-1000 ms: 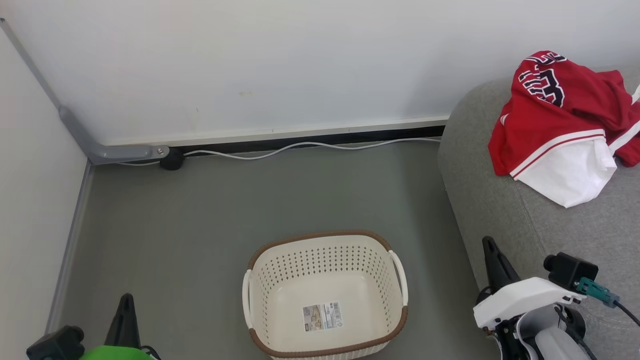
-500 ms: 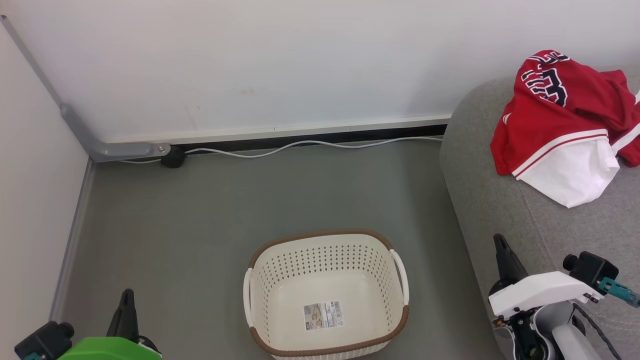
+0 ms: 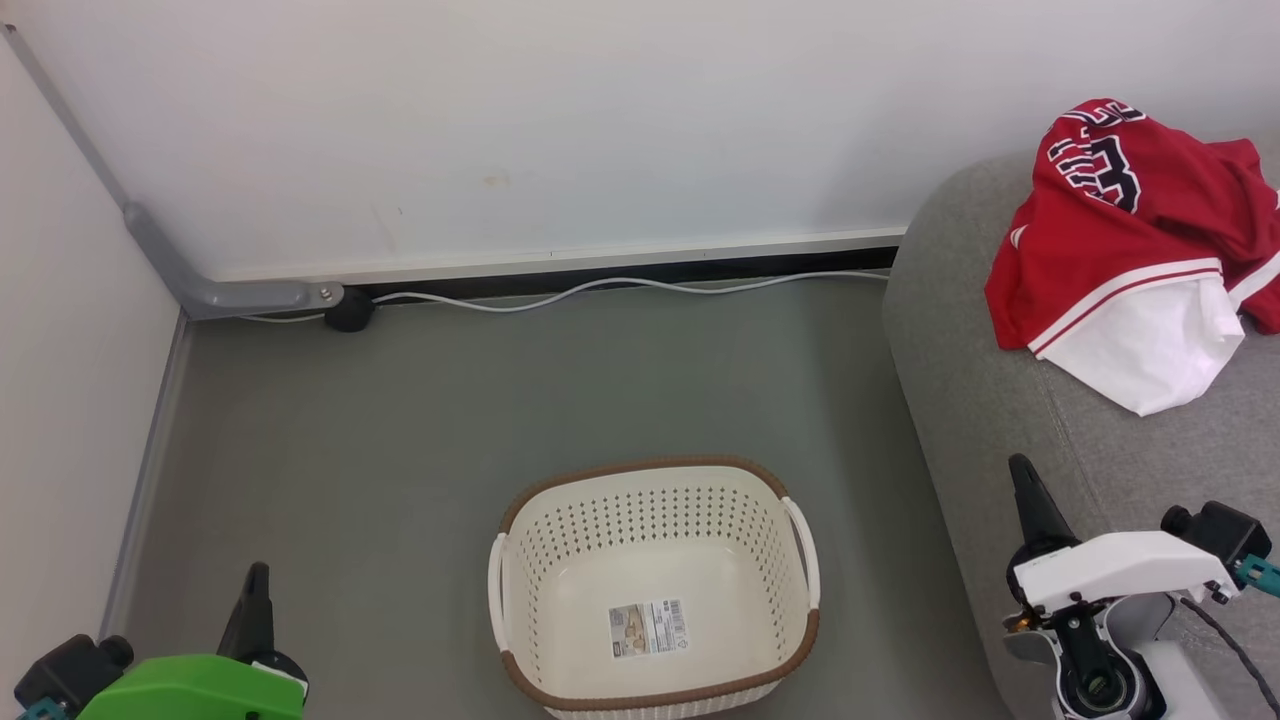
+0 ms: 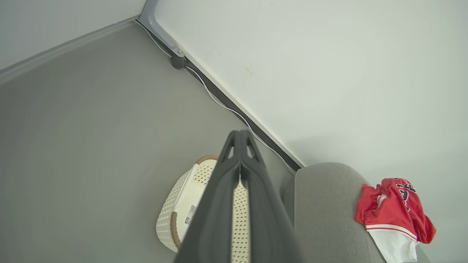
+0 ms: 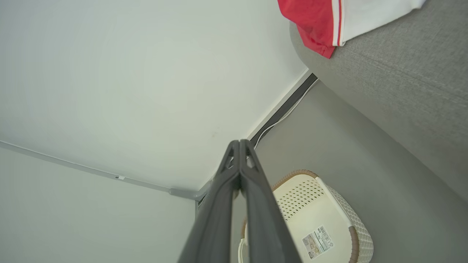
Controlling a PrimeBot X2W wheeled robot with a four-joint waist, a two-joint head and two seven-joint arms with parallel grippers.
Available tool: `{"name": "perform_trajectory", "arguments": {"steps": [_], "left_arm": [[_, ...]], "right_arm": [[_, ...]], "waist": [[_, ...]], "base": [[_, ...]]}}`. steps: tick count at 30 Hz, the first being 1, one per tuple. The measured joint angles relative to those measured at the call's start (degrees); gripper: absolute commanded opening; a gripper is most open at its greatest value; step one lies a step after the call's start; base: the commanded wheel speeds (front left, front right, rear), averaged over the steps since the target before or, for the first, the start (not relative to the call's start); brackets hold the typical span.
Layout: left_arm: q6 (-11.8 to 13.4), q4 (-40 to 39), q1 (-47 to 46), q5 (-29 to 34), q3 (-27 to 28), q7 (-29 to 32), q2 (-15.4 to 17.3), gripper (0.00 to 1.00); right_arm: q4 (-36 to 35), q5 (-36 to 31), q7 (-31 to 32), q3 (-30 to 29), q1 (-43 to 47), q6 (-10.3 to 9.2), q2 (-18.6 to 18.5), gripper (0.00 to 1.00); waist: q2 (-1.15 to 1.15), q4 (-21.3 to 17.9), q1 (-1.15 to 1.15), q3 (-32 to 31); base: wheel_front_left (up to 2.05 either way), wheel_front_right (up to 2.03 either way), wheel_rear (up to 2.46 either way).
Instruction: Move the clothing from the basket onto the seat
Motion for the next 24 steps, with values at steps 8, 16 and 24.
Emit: {"name": "perform_trajectory", "arguments": {"steps": [8,16,24], "left_arm": [[-1.0,0.8,-1.3,-4.8,1.0,1.4,-0.4,0.0],[-2.0,1.6,-2.4,-10.7,2.1,3.1,-1.1,0.0],[-3.1,2.3,-3.7,-15.6,3.0,4.4,-1.7,0.0]], "right_arm": [[-0.1,5.8,1.5,-1.9,-0.2,0.76,0.0,0.0],[-0.1,11.7,3.1,-3.8,-0.6,1.76,0.1,0.0],[-0.2,17.7,4.7,-5.7,-1.2,2.72,0.2,0.0]], "waist": [[0.0,0.1,0.0,0.1],[0.0,0.3,0.0,0.3],[0.0,0.4,0.0,0.4]], "base": [[0.0,0.0,0.0],[0.0,0.0,0.0],[0.0,0.0,0.0]]}}
